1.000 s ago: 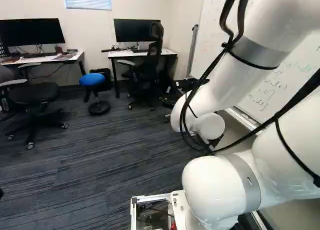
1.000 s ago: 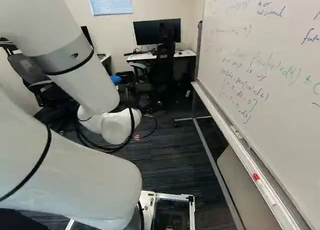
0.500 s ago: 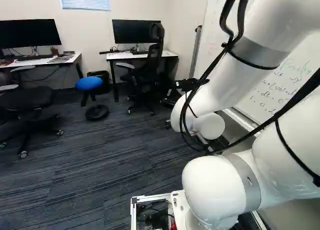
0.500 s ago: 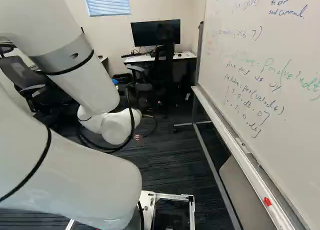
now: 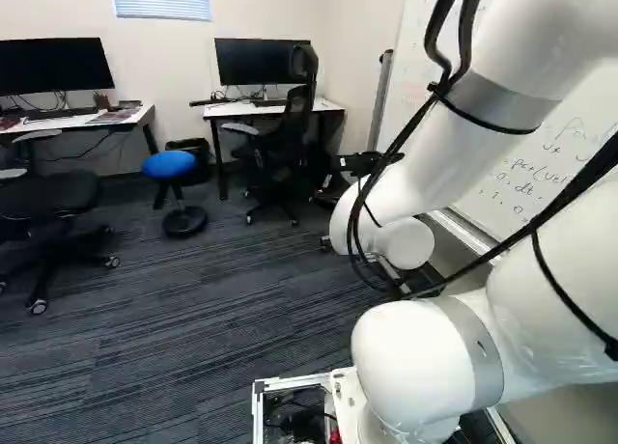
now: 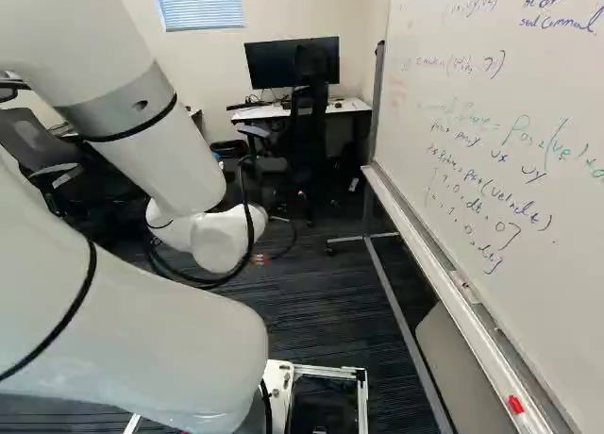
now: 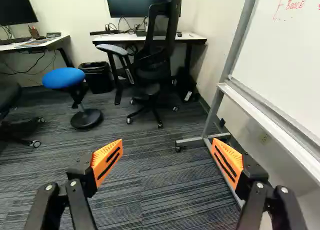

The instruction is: Open the door and move inside

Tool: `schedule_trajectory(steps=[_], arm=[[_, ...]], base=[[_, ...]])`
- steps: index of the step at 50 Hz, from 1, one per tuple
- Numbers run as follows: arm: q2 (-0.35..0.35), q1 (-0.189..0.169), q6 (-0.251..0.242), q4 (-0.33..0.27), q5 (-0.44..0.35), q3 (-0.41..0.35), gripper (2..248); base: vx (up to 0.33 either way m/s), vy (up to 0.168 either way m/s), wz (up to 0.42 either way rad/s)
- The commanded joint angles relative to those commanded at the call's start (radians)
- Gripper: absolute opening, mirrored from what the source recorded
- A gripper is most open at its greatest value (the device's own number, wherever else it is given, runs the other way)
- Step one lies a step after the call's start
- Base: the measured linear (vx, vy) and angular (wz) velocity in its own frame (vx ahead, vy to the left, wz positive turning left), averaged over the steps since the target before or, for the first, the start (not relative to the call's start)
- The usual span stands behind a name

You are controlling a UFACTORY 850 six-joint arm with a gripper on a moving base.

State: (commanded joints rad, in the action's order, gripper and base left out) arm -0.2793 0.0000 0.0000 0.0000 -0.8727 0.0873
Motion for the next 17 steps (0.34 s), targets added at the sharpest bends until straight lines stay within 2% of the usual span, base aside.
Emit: schedule_trajectory(steps=[17], arm=[[0.0, 0.0, 0.0, 0.0, 0.0, 0.0, 247]], base=[[-0.003, 0.0, 0.0]])
